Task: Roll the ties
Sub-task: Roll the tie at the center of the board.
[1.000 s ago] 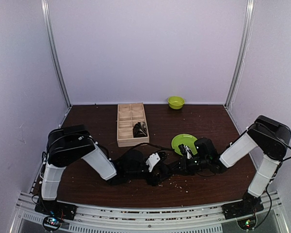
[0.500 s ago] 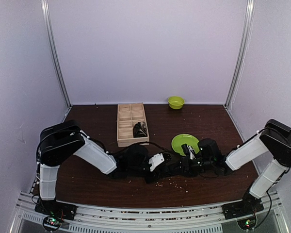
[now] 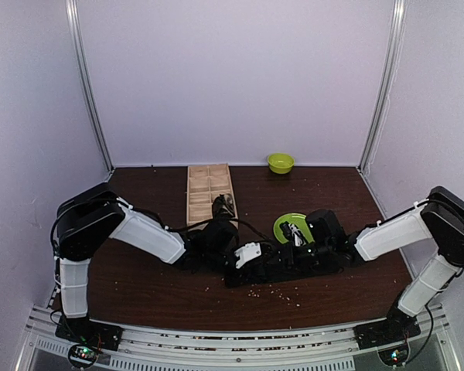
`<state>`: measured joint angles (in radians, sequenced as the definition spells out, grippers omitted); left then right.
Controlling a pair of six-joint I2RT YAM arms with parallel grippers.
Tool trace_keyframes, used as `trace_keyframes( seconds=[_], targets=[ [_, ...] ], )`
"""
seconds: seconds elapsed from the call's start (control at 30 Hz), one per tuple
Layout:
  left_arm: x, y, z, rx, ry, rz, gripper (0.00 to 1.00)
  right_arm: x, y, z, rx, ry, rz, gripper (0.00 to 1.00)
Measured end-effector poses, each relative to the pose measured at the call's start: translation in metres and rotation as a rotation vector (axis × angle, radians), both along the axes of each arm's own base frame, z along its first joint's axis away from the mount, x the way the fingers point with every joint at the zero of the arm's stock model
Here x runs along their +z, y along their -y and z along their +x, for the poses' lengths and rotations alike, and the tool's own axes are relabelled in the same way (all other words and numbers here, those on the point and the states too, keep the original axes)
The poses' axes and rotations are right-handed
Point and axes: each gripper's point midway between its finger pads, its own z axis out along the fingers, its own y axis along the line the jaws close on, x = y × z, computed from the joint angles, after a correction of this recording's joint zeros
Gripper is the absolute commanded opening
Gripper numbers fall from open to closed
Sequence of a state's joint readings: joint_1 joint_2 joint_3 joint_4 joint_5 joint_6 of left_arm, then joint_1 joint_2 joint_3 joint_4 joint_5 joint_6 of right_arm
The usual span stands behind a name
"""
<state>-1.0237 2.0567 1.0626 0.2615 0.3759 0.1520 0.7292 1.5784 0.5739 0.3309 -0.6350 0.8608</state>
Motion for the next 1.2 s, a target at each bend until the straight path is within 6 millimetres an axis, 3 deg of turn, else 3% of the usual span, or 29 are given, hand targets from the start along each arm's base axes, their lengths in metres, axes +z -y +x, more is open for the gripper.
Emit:
trace_keyframes(
  seconds=[0.17, 0.33, 0.43, 0.63, 0.73, 0.83, 0.93, 1.1, 1.2],
  targets=[
    [0.0, 0.0, -0.001, -0.011, -0.009, 0.008, 0.36, -0.02, -0.005, -0.007, 0.022, -0.052, -0.033, 0.35],
    [0.0, -0.001, -0.001, -0.011, -0.011, 0.01, 0.38, -0.02, -0.013, -0.007, 0.04, -0.06, -0.026, 0.16],
    [0.0, -0.001, 0.0, -0.01, -0.011, 0.011, 0.41, -0.019, -0.016, -0.006, 0.051, -0.056, -0.017, 0.0],
    [0.001, -0.004, 0.003, 0.003, -0.008, 0.012, 0.79, -0.021, -0.017, -0.005, 0.06, -0.051, -0.012, 0.0],
    [0.003, -0.017, 0.003, 0.034, 0.0, 0.023, 0.96, -0.022, -0.016, -0.004, 0.056, -0.042, -0.006, 0.0],
    [0.008, -0.036, 0.006, 0.091, 0.006, 0.041, 0.98, -0.024, -0.012, -0.002, 0.053, -0.029, 0.001, 0.0],
    [0.03, -0.048, 0.01, 0.137, 0.047, 0.004, 0.98, -0.025, -0.01, -0.001, 0.054, -0.015, 0.007, 0.0],
    [0.103, -0.066, 0.017, 0.261, 0.169, -0.234, 0.98, -0.027, -0.005, 0.002, 0.057, 0.0, 0.01, 0.0],
    [0.122, -0.07, 0.022, 0.327, 0.159, -0.328, 0.98, -0.03, -0.002, 0.005, 0.056, 0.004, 0.009, 0.0]
  ],
)
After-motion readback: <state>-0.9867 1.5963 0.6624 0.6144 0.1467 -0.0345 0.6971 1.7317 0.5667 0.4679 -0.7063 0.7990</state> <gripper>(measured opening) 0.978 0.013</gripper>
